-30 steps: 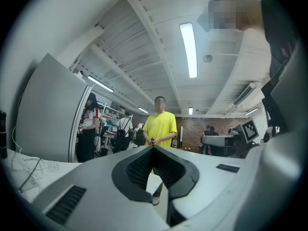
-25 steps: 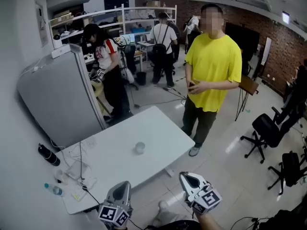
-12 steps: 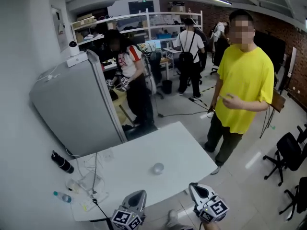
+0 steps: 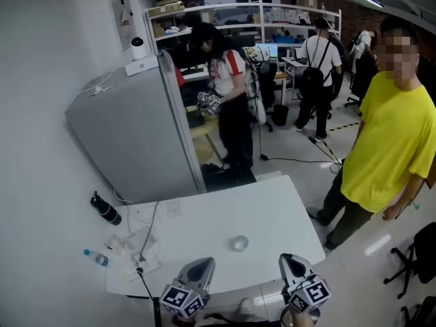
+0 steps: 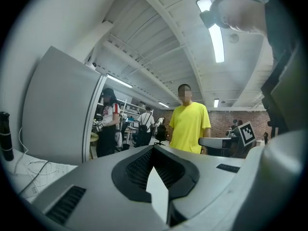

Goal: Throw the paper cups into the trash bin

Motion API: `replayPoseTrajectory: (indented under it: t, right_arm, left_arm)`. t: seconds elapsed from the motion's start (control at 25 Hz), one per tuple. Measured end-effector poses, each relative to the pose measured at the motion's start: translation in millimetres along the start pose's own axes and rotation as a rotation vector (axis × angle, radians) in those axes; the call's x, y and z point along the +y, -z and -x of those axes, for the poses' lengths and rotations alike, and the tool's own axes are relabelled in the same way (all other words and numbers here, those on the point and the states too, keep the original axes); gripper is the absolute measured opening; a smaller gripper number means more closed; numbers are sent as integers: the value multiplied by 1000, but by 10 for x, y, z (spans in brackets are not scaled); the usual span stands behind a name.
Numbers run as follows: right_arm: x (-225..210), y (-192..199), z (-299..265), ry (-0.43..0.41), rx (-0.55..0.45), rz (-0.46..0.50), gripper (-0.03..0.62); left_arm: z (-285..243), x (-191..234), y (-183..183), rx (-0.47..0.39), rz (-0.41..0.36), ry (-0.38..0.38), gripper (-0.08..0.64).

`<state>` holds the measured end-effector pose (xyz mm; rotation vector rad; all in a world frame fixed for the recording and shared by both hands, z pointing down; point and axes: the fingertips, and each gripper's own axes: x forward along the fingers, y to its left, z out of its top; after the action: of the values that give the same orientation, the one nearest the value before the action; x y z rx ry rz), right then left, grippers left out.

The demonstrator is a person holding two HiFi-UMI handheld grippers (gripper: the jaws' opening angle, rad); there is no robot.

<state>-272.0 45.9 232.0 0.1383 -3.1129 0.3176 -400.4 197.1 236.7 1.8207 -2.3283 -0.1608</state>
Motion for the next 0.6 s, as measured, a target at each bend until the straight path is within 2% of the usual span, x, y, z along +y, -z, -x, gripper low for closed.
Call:
replayPoseTrajectory:
  t: [0.24,0.52,0.6]
  right_arm:
    - [-26,-59,-357,-71,22,18,0]
    - [52,13,-804,-138,46,-6,0]
    - [38,29,-848,-137,44,0,0]
  left_arm:
    - [-80,237,-45,-36,28,-75,2]
    - [-78,498,-68,3,10,-122,2]
    - [-168,565,9,14,18,-114,2]
